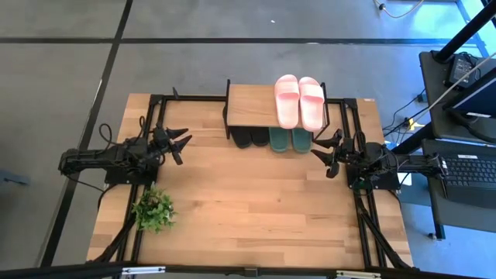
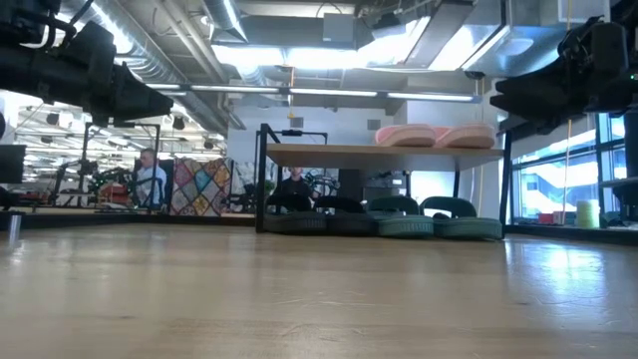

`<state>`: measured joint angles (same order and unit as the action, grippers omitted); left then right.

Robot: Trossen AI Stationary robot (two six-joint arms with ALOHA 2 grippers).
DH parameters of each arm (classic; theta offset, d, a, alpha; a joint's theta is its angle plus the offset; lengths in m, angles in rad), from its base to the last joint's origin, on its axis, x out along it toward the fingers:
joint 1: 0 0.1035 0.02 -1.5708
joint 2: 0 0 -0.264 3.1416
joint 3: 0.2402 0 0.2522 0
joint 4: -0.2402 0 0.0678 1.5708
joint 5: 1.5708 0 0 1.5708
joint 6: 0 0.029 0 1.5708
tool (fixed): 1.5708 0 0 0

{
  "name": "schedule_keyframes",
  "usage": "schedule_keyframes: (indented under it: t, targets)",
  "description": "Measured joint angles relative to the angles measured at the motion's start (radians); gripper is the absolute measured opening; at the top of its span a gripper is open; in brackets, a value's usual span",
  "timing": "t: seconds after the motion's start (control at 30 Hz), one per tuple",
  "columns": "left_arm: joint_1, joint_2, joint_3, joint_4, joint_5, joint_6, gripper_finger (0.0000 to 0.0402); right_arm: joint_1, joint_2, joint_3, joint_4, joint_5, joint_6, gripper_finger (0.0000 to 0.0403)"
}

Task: Pick and place slides into the shelf
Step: Return to Home Position

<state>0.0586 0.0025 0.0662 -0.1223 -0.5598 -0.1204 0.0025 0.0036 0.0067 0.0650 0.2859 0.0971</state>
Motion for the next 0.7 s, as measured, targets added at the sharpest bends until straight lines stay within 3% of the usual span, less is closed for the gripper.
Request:
schedule_keyframes:
  t: [0.7]
  targets:
    - [0.0, 0.0, 0.0, 0.001, 0.0, 0.0, 0.0147, 0.0, 0.0, 0.0, 0.0, 0.0, 0.0, 0.0184]
